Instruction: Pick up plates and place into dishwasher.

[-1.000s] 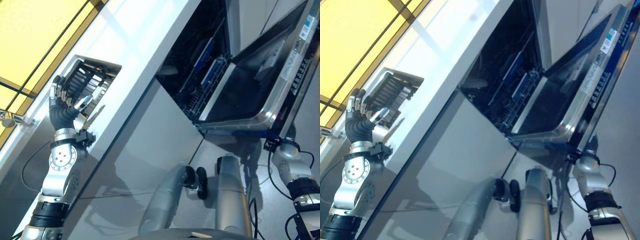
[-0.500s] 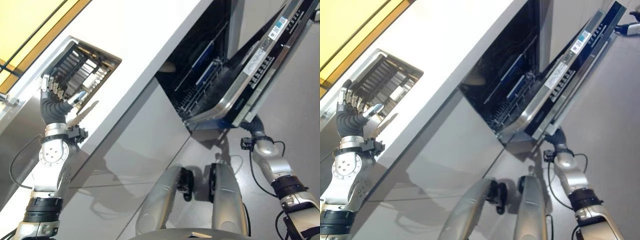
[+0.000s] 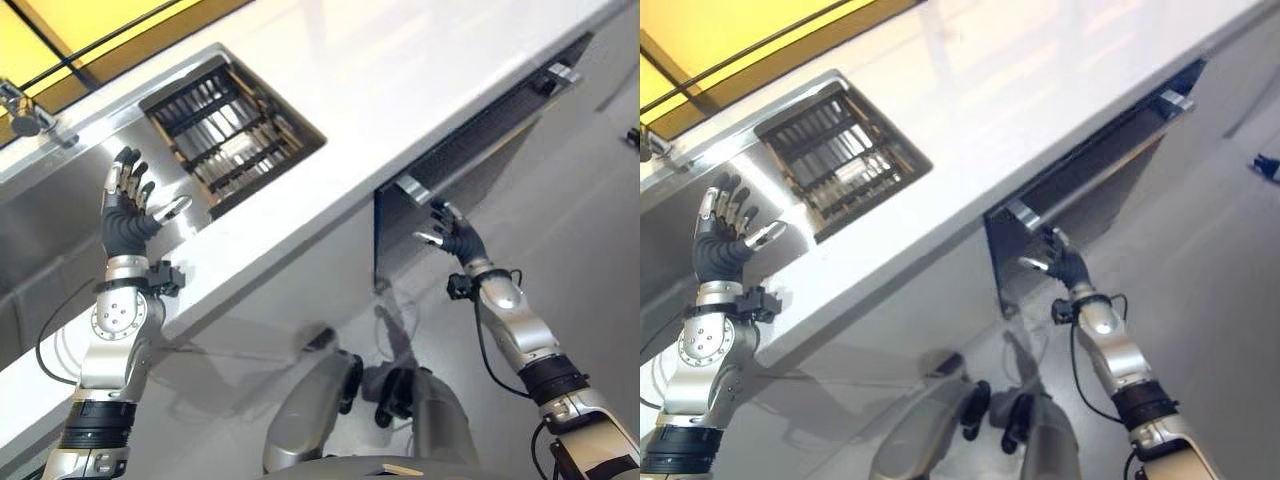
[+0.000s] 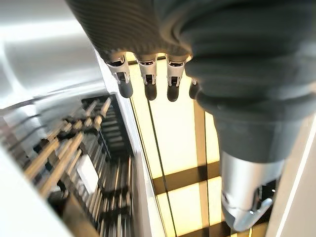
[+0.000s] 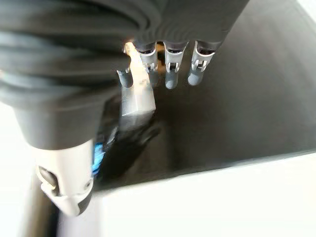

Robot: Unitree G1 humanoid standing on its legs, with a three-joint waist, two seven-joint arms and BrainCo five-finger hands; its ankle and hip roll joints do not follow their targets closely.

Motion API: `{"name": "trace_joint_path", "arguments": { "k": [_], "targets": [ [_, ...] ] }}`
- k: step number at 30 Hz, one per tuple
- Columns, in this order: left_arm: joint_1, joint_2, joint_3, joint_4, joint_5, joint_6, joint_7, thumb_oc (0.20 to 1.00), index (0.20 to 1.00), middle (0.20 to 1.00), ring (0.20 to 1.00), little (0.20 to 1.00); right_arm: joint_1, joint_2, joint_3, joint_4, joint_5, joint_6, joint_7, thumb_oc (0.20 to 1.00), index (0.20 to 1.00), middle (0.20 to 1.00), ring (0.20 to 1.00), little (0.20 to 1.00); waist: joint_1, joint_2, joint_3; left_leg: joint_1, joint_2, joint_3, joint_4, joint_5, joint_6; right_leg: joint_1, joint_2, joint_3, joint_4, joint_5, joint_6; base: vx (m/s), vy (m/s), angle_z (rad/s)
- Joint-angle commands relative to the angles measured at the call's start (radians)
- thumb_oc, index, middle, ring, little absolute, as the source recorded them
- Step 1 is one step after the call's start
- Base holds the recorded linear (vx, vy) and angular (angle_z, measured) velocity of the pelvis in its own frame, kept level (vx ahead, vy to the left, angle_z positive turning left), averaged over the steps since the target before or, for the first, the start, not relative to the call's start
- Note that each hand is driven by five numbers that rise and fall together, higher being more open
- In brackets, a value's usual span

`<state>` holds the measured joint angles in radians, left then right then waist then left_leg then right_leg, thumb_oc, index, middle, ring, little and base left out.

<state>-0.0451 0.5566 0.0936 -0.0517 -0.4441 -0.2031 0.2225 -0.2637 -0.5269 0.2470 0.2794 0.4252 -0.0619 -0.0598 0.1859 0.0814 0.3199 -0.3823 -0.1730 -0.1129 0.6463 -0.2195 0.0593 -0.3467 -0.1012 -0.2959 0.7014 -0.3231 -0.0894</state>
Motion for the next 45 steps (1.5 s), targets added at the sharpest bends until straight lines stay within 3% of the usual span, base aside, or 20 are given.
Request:
{"name": "trace_joint_path", "arguments": {
  "k": [1, 7, 12, 18, 23, 25, 28, 30, 32, 35, 36, 37, 38, 41, 45],
  "targets": [
    [0.188, -0.061, -0.125, 0.144, 0.065, 0.081, -0.033, 1.0, 1.0, 1.0, 1.0, 1.0, -0.081, 0.04, -0.029, -0.229, 0.044, -0.129, 0.109, 1.0, 1.0, 1.0, 1.0, 1.0, 0.038, -0.088, -0.02, 0.031, -0.001, -0.002, -0.112, 0.061, 0.024, 0.06, 0.001, 0.113, -0.094, 0.14, 0.091, 0.16, -0.039, 0.08],
    [0.214, -0.063, -0.107, 0.13, 0.065, 0.092, -0.063, 1.0, 1.0, 1.0, 1.0, 1.0, -0.03, 0.034, -0.011, -0.293, 0.092, -0.109, 0.185, 1.0, 1.0, 1.0, 1.0, 1.0, 0.051, -0.136, -0.131, 0.211, 0.036, -0.045, -0.385, 0.151, 0.004, 0.254, 0.023, 0.085, -0.399, 0.232, 0.115, 0.13, -0.045, 0.05],
    [0.218, -0.079, -0.099, 0.116, 0.059, 0.097, -0.06, 1.0, 1.0, 1.0, 1.0, 1.0, 0.02, 0.021, -0.035, -0.312, 0.082, -0.128, 0.137, 1.0, 1.0, 1.0, 1.0, 1.0, 0.035, -0.154, -0.21, 0.296, 0.063, -0.028, -0.521, 0.197, -0.007, 0.338, 0.039, 0.087, -0.543, 0.286, 0.125, 0.0, -0.032, 0.03],
    [0.207, -0.11, -0.096, 0.127, 0.079, 0.061, -0.005, 1.0, 1.0, 1.0, 1.0, 1.0, 0.13, 0.07, -0.099, -0.298, 0.047, -0.185, 0.048, 1.0, 1.0, 1.0, 1.0, 1.0, -0.006, -0.147, -0.265, 0.354, 0.082, -0.005, -0.609, 0.221, -0.014, 0.37, 0.056, 0.103, -0.598, 0.318, 0.13, -0.07, -0.028, -0.01],
    [0.188, -0.113, -0.129, 0.13, 0.144, 0.056, -0.072, 1.0, 1.0, 1.0, 1.0, 1.0, 0.205, 0.129, -0.109, -0.22, -0.02, -0.172, -0.049, 1.0, 1.0, 1.0, 1.0, 1.0, -0.041, -0.135, -0.286, 0.375, 0.093, 0.009, -0.635, 0.225, -0.022, 0.382, 0.065, 0.114, -0.617, 0.313, 0.124, -0.09, -0.022, -0.03],
    [0.184, -0.105, -0.157, 0.121, 0.165, 0.042, -0.105, 1.0, 1.0, 1.0, 1.0, 1.0, 0.241, 0.143, -0.105, -0.193, -0.059, -0.164, -0.045, 1.0, 1.0, 1.0, 1.0, 1.0, -0.058, -0.129, -0.289, 0.382, 0.097, 0.016, -0.644, 0.226, -0.024, 0.384, 0.069, 0.121, -0.622, 0.307, 0.122, -0.09, -0.007, -0.04],
    [0.191, -0.11, -0.164, 0.103, 0.12, 0.073, -0.118, 1.0, 1.0, 1.0, 1.0, 1.0, 0.276, 0.136, -0.099, -0.186, -0.049, -0.159, 0.009, 1.0, 1.0, 1.0, 1.0, 1.0, -0.068, -0.122, -0.293, 0.388, 0.103, 0.02, -0.658, 0.232, -0.028, 0.393, 0.072, 0.121, -0.642, 0.302, 0.121, -0.07, 0.003, -0.15],
    [0.19, -0.122, -0.167, 0.107, 0.103, 0.069, -0.121, 1.0, 1.0, 1.0, 1.0, 1.0, 0.293, 0.141, -0.09, -0.199, -0.046, -0.193, 0.057, 1.0, 1.0, 1.0, 1.0, 1.0, -0.072, -0.119, -0.295, 0.392, 0.106, 0.023, -0.668, 0.238, -0.034, 0.402, 0.072, 0.116, -0.664, 0.302, 0.12, -0.06, -0.008, -0.07],
    [0.184, -0.133, -0.179, 0.096, 0.118, 0.071, -0.121, 1.0, 1.0, 1.0, 1.0, 1.0, 0.286, 0.14, -0.088, -0.231, -0.06, -0.215, 0.014, 1.0, 1.0, 1.0, 1.0, 1.0, -0.07, -0.118, -0.295, 0.394, 0.109, 0.022, -0.674, 0.242, -0.038, 0.409, 0.073, 0.11, -0.676, 0.299, 0.117, -0.05, -0.015, -0.05],
    [0.178, -0.148, -0.192, 0.093, 0.129, 0.068, -0.101, 1.0, 1.0, 1.0, 1.0, 1.0, 0.257, 0.127, -0.124, -0.276, -0.114, -0.212, -0.244, 1.0, 1.0, 1.0, 1.0, 1.0, -0.069, -0.116, -0.294, 0.396, 0.112, 0.021, -0.677, 0.243, -0.04, 0.411, 0.074, 0.106, -0.674, 0.292, 0.115, -0.04, 0.0, 0.01],
    [0.178, -0.15, -0.193, 0.093, 0.131, 0.066, -0.096, 1.0, 1.0, 1.0, 1.0, 1.0, 0.254, 0.127, -0.128, -0.279, -0.119, -0.212, -0.276, 1.0, 1.0, 1.0, 1.0, 1.0, -0.069, -0.115, -0.294, 0.397, 0.112, 0.022, -0.678, 0.242, -0.04, 0.41, 0.074, 0.107, -0.672, 0.291, 0.115, -0.05, 0.026, 0.03],
    [0.184, -0.155, -0.199, 0.094, 0.129, 0.051, -0.064, 1.0, 1.0, 1.0, 1.0, 1.0, 0.249, 0.132, -0.161, -0.304, -0.122, -0.217, -0.397, 1.0, 1.0, 1.0, 1.0, 1.0, -0.075, -0.11, -0.295, 0.399, 0.114, 0.024, -0.68, 0.24, -0.04, 0.408, 0.076, 0.111, -0.669, 0.288, 0.115, -0.05, 0.039, 0.0],
    [0.186, -0.156, -0.201, 0.094, 0.122, 0.044, -0.045, 1.0, 1.0, 1.0, 1.0, 1.0, 0.25, 0.135, -0.176, -0.32, -0.131, -0.229, -0.423, 1.0, 1.0, 1.0, 1.0, 1.0, -0.078, -0.107, -0.295, 0.401, 0.114, 0.024, -0.682, 0.238, -0.038, 0.408, 0.078, 0.117, -0.668, 0.285, 0.115, -0.05, 0.05, 0.0],
    [0.178, -0.155, -0.203, 0.101, 0.082, 0.035, -0.007, 1.0, 1.0, 1.0, 1.0, 1.0, 0.238, 0.117, -0.178, -0.386, -0.18, -0.275, -0.377, 1.0, 1.0, 1.0, 1.0, 1.0, -0.079, -0.098, -0.297, 0.405, 0.111, 0.019, -0.684, 0.236, -0.037, 0.41, 0.078, 0.123, -0.671, 0.281, 0.115, -0.02, 0.055, -0.01],
    [0.161, -0.168, -0.192, 0.1, 0.016, 0.043, -0.008, 1.0, 1.0, 1.0, 1.0, 1.0, 0.204, 0.078, -0.14, -0.473, -0.16, -0.3, -0.176, 1.0, 1.0, 1.0, 1.0, 1.0, -0.063, -0.102, -0.303, 0.399, 0.097, 0.0, -0.667, 0.23, -0.038, 0.414, 0.07, 0.114, -0.676, 0.281, 0.118, 0.01, 0.047, 0.01]
  ]
}}
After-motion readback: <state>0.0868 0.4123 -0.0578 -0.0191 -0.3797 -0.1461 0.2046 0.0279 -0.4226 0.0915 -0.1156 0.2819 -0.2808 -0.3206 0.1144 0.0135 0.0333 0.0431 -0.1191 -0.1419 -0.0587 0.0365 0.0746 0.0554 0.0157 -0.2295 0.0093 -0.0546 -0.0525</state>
